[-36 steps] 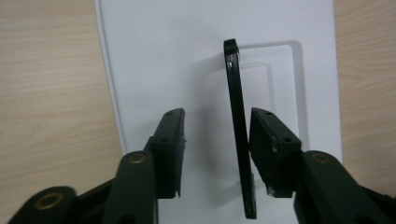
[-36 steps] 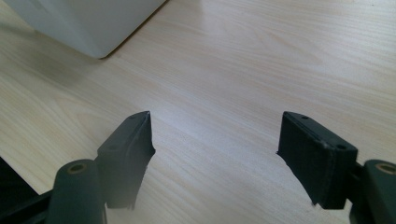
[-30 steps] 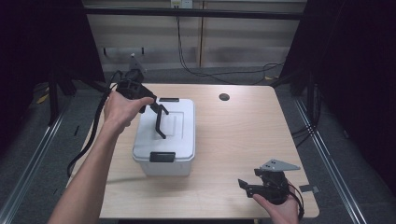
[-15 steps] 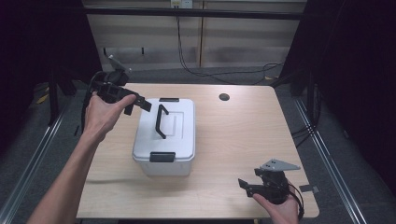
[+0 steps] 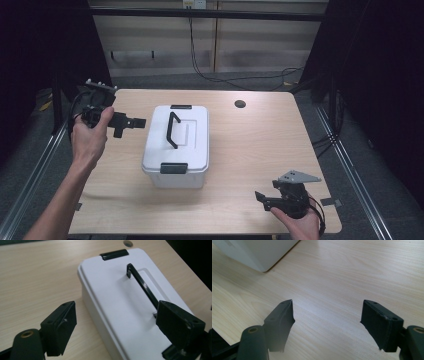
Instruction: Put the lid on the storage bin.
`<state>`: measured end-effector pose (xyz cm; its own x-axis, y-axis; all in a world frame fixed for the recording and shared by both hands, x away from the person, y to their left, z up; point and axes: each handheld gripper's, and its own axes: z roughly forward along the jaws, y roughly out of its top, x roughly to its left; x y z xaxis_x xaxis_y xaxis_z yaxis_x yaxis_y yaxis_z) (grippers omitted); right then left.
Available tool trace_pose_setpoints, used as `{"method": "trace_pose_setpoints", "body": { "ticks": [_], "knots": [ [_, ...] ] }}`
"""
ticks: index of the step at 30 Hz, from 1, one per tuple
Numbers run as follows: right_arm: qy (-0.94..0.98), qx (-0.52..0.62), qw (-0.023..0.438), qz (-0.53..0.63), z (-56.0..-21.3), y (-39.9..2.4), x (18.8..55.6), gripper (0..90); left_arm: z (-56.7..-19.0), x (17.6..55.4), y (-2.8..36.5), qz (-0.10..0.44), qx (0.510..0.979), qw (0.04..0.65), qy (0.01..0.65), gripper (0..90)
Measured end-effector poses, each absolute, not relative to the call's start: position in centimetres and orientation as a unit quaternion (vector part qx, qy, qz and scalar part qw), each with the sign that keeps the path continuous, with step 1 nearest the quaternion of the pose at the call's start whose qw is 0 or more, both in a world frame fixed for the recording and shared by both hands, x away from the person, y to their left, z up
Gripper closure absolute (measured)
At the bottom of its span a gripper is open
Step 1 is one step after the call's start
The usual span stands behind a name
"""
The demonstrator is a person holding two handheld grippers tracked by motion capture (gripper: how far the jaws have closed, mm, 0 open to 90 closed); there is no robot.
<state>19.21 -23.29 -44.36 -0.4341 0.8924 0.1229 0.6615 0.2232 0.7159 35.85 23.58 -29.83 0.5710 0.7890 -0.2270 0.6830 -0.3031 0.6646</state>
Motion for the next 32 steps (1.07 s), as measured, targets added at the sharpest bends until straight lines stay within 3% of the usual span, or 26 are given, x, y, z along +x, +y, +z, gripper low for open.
{"method": "trace_pose_setpoints", "body": {
  "ticks": [17, 32],
  "knots": [
    [0.764, 0.512, 0.161, 0.359, -44.4, -23.3, 19.3, 25.8, -36.5, 31.7, 28.7, 0.082, 0.792, 0.389, 0.463, 16.8],
    [0.748, 0.523, 0.175, 0.369, -45.1, -23.4, 19.7, 25.2, -41.7, 28.4, 29.9, 0.093, 0.805, 0.388, 0.439, 18.0]
  ]
}}
